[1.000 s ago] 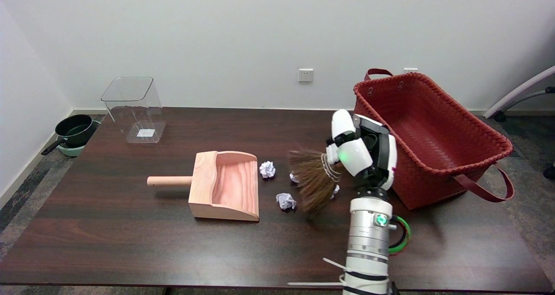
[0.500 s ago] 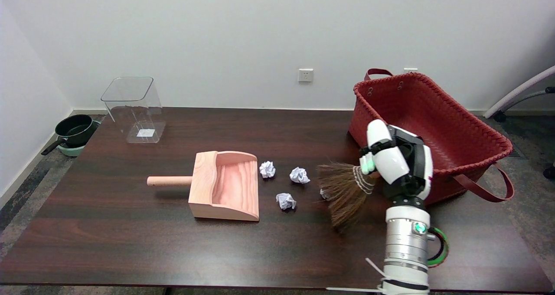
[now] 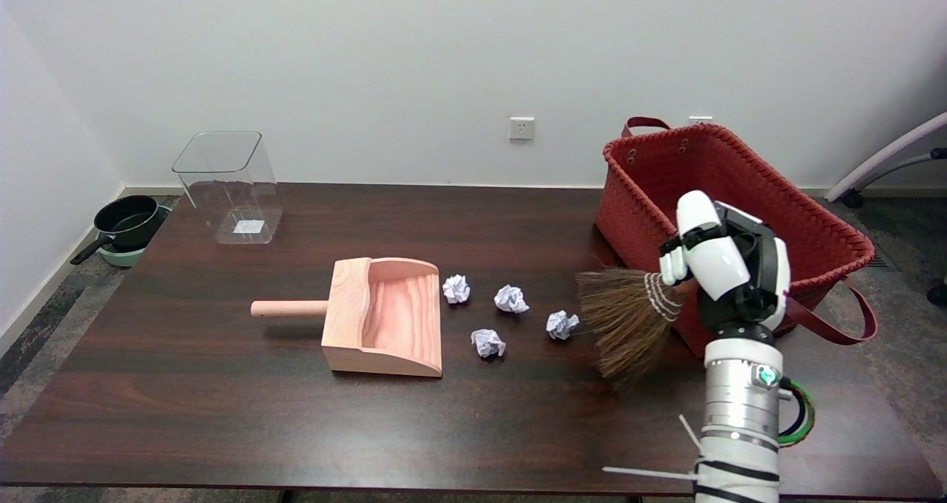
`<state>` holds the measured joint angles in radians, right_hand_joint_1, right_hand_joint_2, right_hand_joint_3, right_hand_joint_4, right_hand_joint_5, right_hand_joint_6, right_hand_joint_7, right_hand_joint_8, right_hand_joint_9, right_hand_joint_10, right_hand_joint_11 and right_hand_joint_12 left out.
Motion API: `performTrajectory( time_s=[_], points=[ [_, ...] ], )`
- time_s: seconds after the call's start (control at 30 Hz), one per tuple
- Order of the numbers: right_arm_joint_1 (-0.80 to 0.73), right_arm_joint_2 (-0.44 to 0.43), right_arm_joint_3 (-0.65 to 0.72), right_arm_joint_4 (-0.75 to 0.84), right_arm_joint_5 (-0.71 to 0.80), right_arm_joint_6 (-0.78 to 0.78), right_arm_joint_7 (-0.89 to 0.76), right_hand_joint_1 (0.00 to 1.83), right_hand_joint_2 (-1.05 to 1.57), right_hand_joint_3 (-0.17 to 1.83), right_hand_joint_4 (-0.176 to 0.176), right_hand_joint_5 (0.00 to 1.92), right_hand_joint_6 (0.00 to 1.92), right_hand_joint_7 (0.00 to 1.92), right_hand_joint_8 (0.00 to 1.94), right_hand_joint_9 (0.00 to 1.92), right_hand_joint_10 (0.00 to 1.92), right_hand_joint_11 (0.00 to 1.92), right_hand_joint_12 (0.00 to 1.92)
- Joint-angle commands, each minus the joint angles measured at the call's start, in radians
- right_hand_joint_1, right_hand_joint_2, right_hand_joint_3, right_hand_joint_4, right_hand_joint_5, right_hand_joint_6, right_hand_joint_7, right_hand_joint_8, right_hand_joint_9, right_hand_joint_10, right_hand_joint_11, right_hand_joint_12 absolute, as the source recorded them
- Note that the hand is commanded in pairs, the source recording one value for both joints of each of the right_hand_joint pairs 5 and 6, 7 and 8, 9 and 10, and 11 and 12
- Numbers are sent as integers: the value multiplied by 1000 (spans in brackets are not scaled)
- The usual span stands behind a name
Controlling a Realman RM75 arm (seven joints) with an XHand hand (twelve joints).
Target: Sweep the paper ball into the dustpan.
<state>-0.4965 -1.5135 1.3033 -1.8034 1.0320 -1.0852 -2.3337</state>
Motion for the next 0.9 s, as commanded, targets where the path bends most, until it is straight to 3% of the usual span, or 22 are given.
performTrajectory(
  time_s=[0.03,0.53,0.9],
  points=[
    [69,106,70,94,169,48,1,1008,1571,1411,0,1920,1920,1920,1920,1920,1920,1920,1920],
    [293,207,-77,326,374,21,2,1012,1571,1382,0,1920,1920,1920,1920,1920,1920,1919,1919],
    [460,209,-171,321,447,99,2,1009,1571,1396,0,1920,1920,1920,1920,1920,1920,1920,1920]
  ],
)
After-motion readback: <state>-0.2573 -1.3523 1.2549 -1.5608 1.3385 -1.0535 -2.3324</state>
